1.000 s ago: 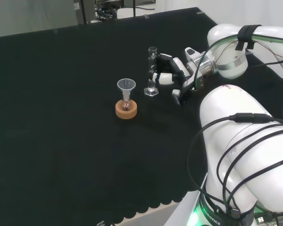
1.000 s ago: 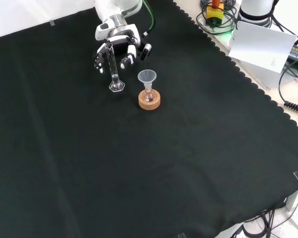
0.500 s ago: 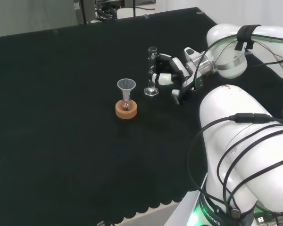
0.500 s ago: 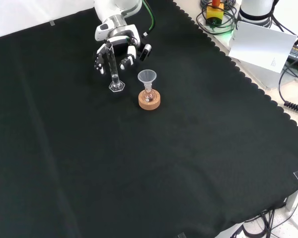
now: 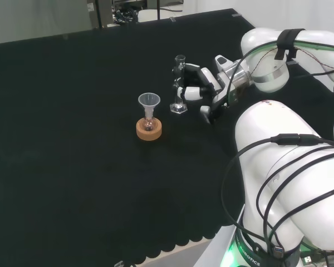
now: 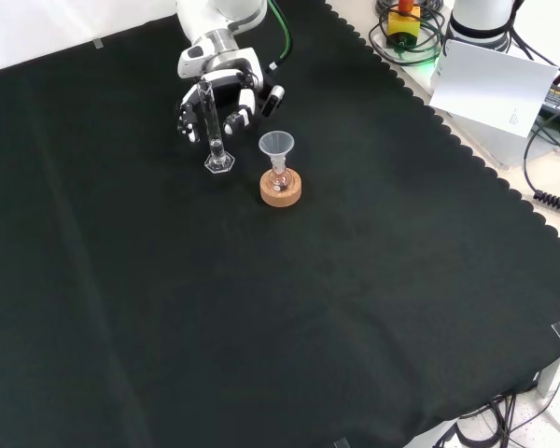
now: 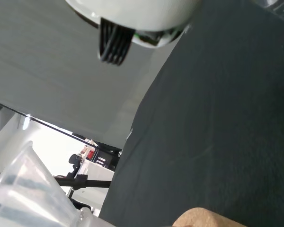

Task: Pick up the graduated cylinder.

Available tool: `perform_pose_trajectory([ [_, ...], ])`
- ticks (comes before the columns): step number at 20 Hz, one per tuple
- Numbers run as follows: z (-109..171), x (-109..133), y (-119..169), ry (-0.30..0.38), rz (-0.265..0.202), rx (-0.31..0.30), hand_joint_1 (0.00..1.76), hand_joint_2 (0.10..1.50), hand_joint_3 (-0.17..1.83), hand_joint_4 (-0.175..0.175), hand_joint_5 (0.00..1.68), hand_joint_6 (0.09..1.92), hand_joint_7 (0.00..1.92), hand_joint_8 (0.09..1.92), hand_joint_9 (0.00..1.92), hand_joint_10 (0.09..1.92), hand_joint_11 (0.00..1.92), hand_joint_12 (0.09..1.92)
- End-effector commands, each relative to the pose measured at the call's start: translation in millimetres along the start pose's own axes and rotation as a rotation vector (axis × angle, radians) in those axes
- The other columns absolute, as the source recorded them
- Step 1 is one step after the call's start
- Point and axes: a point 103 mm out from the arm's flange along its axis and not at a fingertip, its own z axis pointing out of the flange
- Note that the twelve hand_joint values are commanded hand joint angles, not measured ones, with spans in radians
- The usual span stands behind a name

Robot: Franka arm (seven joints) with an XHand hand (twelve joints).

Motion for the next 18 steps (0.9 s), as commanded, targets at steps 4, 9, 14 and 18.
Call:
perform_pose_trajectory([
  [4,0.1,1.1,1.5,0.002,0.007,-0.01,1.1,0.72,0.68,-0.007,0.78,0.68,0.66,0.63,0.92,0.42,0.76,1.11],
  [9,1.1,2.0,2.6,0.005,0.006,0.003,1.07,0.82,0.64,-0.005,0.82,0.64,0.67,0.62,0.96,0.39,0.8,1.09],
  [14,-0.6,2.6,3.4,0.007,0.006,0.015,1.06,0.81,0.63,-0.022,0.79,0.63,0.65,0.62,0.94,0.37,0.77,1.09],
  [18,0.5,1.6,2.5,-0.013,0.002,0.033,1.06,0.78,0.63,-0.026,0.74,0.66,0.62,0.63,0.91,0.37,0.72,1.14],
])
